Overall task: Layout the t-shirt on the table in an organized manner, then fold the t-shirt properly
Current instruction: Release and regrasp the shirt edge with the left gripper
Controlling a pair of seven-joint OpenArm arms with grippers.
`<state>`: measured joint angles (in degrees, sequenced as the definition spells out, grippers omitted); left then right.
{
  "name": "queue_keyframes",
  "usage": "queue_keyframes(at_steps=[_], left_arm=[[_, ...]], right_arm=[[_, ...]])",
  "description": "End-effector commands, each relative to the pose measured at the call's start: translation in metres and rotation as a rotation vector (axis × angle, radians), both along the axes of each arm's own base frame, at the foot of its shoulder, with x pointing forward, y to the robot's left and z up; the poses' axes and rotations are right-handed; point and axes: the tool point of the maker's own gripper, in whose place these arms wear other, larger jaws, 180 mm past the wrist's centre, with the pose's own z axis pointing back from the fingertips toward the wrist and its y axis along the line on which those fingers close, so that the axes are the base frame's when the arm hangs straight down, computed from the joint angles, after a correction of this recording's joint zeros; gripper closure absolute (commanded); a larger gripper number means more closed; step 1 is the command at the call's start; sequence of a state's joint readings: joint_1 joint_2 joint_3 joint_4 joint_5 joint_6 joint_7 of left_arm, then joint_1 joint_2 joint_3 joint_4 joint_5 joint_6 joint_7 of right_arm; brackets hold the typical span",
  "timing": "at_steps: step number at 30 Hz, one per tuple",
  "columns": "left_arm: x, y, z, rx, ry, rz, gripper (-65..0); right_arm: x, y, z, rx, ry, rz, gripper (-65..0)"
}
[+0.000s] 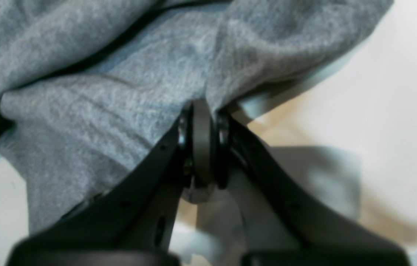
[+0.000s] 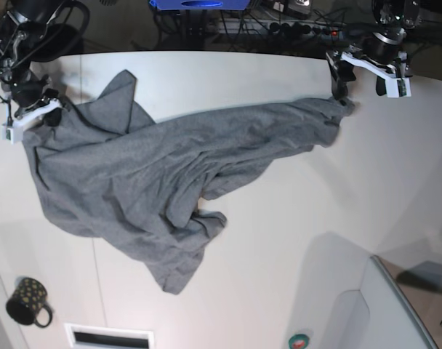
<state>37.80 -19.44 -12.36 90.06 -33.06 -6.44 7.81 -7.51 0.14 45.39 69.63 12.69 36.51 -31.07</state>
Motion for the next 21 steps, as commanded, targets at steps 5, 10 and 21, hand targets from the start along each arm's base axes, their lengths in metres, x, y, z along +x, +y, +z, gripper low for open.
queue_keyframes(at_steps=[5, 10, 21], left_arm=[[0.009, 0.005, -0.001, 0.002, -0.019, 0.001, -62.9], [0.017, -0.013, -0.002, -0.065, -0.045, -0.078, -62.5], [0.030, -0.003, -0.015, -0.084, -0.042, -0.076, -62.4]], right_arm=[[-0.008, 0.000, -0.004, -0.010, 0.045, 0.027, -0.8], [-0.008, 0.000, -0.004, -0.010, 0.045, 0.027, -0.8], [-0.008, 0.000, -0.004, -0.010, 0.045, 0.027, -0.8]])
